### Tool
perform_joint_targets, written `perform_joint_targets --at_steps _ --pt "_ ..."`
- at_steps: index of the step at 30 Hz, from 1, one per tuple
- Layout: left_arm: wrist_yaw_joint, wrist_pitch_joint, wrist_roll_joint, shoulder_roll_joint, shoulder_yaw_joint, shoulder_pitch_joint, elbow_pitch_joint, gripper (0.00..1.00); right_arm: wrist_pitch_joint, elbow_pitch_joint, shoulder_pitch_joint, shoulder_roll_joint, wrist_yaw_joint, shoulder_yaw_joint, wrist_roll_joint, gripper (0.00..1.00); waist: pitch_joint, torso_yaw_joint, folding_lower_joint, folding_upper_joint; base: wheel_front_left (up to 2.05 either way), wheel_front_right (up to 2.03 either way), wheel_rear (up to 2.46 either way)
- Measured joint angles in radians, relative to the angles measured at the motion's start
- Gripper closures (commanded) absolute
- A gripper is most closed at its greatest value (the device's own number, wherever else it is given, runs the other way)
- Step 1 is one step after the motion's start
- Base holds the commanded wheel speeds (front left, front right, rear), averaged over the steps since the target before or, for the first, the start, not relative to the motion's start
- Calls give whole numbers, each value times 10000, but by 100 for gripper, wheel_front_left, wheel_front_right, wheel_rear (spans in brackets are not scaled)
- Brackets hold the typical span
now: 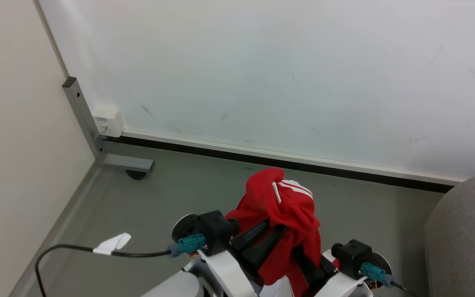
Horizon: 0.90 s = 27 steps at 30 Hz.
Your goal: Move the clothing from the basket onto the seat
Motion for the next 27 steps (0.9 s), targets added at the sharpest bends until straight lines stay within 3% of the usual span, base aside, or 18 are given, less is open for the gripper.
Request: perform_joint_targets --at_steps 14,15,16,17,27 --pt "119 -171 -105 82 36 261 8 100 0 -989 783 -4 0 -961 77 100 84 -591 0 0 0 0 0" --pt "123 -180 -105 75 29 289 6 82 0 -1060 817 -4 0 -988 79 100 94 -637 0 0 0 0 0" --pt "132 -186 -105 67 23 306 8 55 -2 -1116 844 0 0 -1037 82 100 104 -683 0 0 0 0 0" --pt "196 -255 -105 52 56 324 -10 0 0 -1177 868 0 0 -1106 127 100 112 -734 0 0 0 0 0" --pt "345 -351 27 182 -92 531 -46 0 0 -1960 903 -2 0 -2341 144 100 226 -1715 0 0 0 0 0"
